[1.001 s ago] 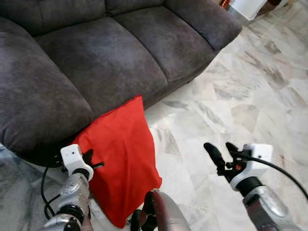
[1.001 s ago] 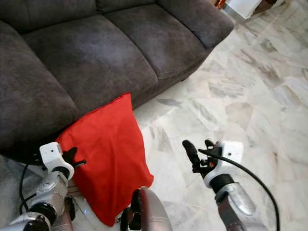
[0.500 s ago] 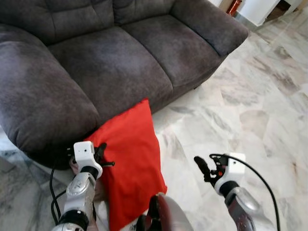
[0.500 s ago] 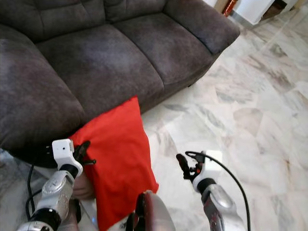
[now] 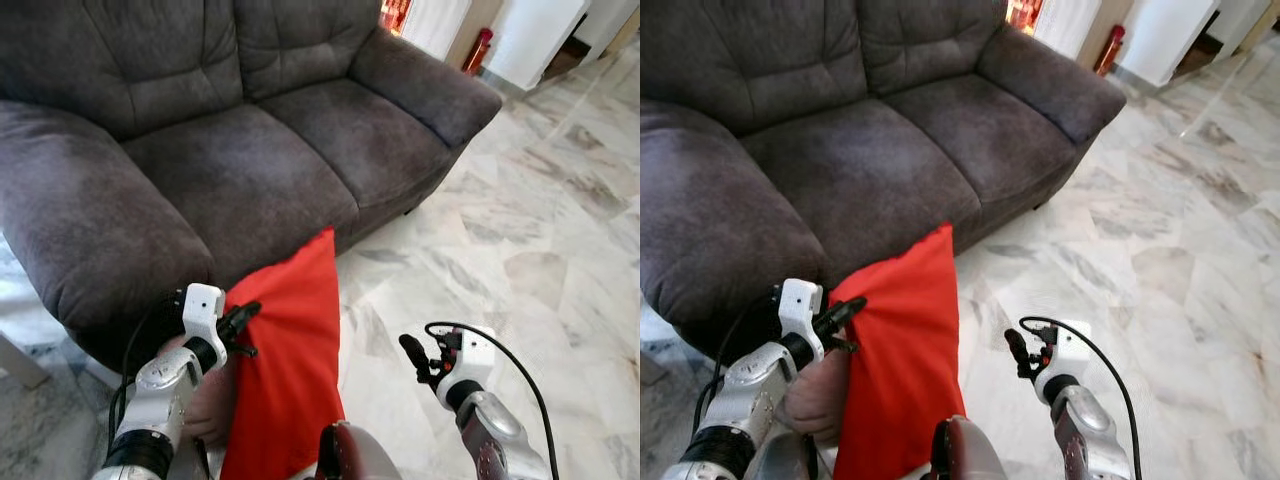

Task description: Move the pillow to the sofa from floor

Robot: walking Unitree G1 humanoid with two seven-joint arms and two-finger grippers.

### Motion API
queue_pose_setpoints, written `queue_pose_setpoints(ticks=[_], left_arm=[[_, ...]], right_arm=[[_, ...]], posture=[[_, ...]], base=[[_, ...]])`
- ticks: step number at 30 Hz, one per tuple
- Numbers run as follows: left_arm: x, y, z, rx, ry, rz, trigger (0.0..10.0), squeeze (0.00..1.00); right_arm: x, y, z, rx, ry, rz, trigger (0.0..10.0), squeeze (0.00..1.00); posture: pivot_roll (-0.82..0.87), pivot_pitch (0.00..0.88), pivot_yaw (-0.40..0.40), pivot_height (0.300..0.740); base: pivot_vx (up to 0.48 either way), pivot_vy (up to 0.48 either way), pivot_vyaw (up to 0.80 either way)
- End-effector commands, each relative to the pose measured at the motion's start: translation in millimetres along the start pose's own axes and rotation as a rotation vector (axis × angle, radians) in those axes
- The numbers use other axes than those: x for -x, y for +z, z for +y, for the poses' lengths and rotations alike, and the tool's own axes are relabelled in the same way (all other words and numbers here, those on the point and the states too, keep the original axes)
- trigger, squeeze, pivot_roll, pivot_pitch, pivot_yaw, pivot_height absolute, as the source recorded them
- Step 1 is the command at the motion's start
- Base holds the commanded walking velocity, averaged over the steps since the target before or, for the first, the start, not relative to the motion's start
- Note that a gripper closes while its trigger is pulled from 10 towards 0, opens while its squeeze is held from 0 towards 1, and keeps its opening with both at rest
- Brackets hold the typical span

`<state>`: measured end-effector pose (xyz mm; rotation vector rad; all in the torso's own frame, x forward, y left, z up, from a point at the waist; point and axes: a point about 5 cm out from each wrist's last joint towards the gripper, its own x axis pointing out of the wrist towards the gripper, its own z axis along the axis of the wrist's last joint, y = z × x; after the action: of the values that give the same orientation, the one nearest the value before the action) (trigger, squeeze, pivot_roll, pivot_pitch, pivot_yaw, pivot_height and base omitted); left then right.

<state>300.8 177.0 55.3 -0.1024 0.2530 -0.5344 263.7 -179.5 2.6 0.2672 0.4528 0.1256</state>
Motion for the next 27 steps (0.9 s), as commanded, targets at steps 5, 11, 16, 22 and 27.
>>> queue_pose_setpoints(ticks=[5,11,16,22,27], left_arm=[[10.4,-11.3,-17.0,-0.095,-0.192,0.15,10.0,0.0],[31.8,-21.6,-29.3,-0.131,-0.336,0.267,10.0,0.0],[42.2,-17.9,-29.8,-0.163,-0.418,0.325,10.0,0.0],[46.7,-9.6,-33.7,-0.21,-0.503,0.378,10.0,0.0],[45.4,-4.9,-36.4,-0.238,-0.506,0.399,10.0,0.0]], right_arm=[[2.0,-14.3,-14.9,0.024,-0.047,0.063,10.0,0.0],[-4.2,-10.7,-12.7,0.009,-0.04,0.05,10.0,0.0],[-12.7,-4.6,-6.1,-0.004,-0.003,0.056,10.0,0.0],[-21.2,4.9,-4.1,0.018,0.001,0.061,10.0,0.0],[-28.1,14.3,-2.0,0.039,-0.003,0.059,10.0,0.0]], posture=[[0.04,0.0,-0.194,0.63],[0.06,0.0,-0.183,0.63],[0.07,0.0,-0.175,0.63],[0.08,0.0,-0.165,0.63],[0.09,0.0,-0.16,0.63]], base=[[0.0,0.0,0.0],[0.0,0.0,0.0],[0.0,0.0,0.0],[0.0,0.0,0.0],[0.0,0.0,0.0]])
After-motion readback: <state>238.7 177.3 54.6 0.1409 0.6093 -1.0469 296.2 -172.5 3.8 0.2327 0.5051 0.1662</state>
